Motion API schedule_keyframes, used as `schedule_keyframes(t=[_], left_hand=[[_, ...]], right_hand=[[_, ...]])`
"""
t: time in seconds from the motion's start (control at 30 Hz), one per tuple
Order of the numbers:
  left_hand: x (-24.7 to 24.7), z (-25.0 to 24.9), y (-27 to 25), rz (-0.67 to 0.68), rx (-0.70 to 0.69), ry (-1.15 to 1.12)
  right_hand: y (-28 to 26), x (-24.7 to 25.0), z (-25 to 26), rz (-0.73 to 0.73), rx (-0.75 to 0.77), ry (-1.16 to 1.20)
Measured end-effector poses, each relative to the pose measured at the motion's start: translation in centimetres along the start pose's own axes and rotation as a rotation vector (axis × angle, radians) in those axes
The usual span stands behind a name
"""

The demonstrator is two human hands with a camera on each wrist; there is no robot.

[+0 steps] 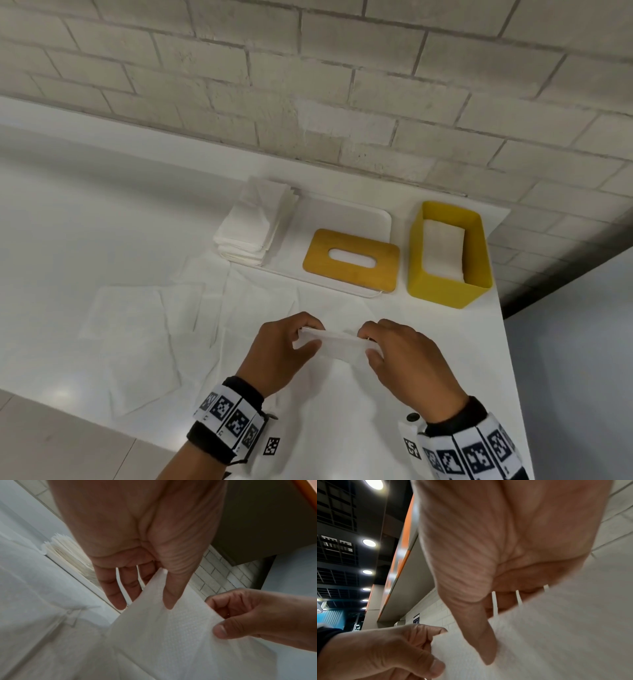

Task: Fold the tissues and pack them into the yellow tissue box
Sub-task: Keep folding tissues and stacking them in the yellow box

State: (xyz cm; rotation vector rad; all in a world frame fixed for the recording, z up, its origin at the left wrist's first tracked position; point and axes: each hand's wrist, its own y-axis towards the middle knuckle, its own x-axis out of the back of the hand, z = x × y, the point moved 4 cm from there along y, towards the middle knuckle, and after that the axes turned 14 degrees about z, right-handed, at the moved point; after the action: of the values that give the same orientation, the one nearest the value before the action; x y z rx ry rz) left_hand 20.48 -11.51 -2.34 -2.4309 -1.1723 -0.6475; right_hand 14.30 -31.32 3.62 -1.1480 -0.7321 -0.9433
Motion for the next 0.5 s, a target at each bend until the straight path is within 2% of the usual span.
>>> schedule_keyframes(t=[0.23,0.3,0.33,0.4,0.47,0.5], left_hand=[[-0.2,-0.4,0.0,-0.009,0.004,0.016],[0.3,-1.1,0.1,-0.077,-0.023,-0.008],[0.7,-1.4,0.1,-0.130,-0.019,-0.082],[1.1,-1.6,-0.1,-0.192,0.025,-0.407],[0.9,-2.5,0.0,-0.133,0.017,-0.753],[0.7,-3.3,0.2,-0.075,0.003,-0.860]], right_hand=[[1.8,-1.0,0.9,0.031,0.012,-0.068],[1.9,-0.5,0.9,-0.015,0.038,-0.022],[1.7,-0.1,0.8,-0.061,0.064,0.068],[0.9,1.2,0.4,-0.200,0.132,0.370],[0.0,2.1,-0.2,-0.312,0.151,0.732],[-0.3,2.2,-0.2,-0.323,0.158,0.898]])
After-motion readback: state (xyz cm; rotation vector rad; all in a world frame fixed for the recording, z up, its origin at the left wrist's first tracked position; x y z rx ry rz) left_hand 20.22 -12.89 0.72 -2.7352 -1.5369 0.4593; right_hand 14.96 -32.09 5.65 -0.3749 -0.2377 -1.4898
